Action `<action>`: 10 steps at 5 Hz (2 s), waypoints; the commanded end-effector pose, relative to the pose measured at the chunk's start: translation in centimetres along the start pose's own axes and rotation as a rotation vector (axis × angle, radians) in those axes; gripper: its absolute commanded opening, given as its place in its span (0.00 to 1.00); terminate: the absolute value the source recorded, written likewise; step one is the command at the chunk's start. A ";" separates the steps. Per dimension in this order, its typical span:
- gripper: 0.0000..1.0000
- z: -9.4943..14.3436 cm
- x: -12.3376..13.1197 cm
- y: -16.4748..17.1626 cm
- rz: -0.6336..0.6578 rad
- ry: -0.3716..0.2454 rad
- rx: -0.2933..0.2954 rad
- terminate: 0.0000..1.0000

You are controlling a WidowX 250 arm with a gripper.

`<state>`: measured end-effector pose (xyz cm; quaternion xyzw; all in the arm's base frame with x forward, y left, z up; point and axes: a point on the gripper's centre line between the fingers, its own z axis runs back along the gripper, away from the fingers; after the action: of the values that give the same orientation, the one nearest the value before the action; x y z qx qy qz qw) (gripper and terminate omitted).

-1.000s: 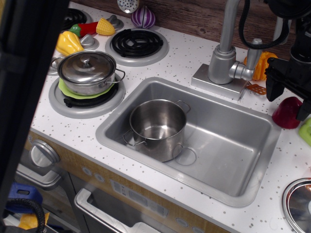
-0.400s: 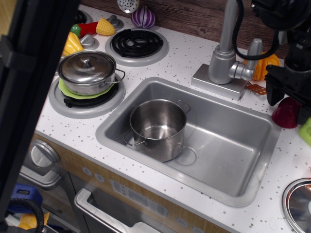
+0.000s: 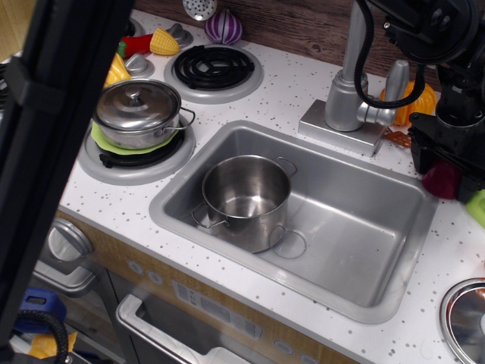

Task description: Put sweet potato in pot which is in sink

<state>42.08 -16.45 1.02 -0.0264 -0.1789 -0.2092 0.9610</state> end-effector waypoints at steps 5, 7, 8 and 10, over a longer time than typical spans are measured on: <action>0.00 5.9 -4.7 3.0 -0.081 0.024 0.188 0.00; 0.00 6.5 -8.6 7.4 -0.193 -0.011 0.206 0.00; 0.00 8.3 -9.7 10.0 -0.253 0.017 0.196 0.00; 1.00 10.8 -12.4 12.5 -0.325 0.046 0.242 0.00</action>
<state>32.72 0.85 5.28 0.1120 -0.1577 -0.3431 0.9191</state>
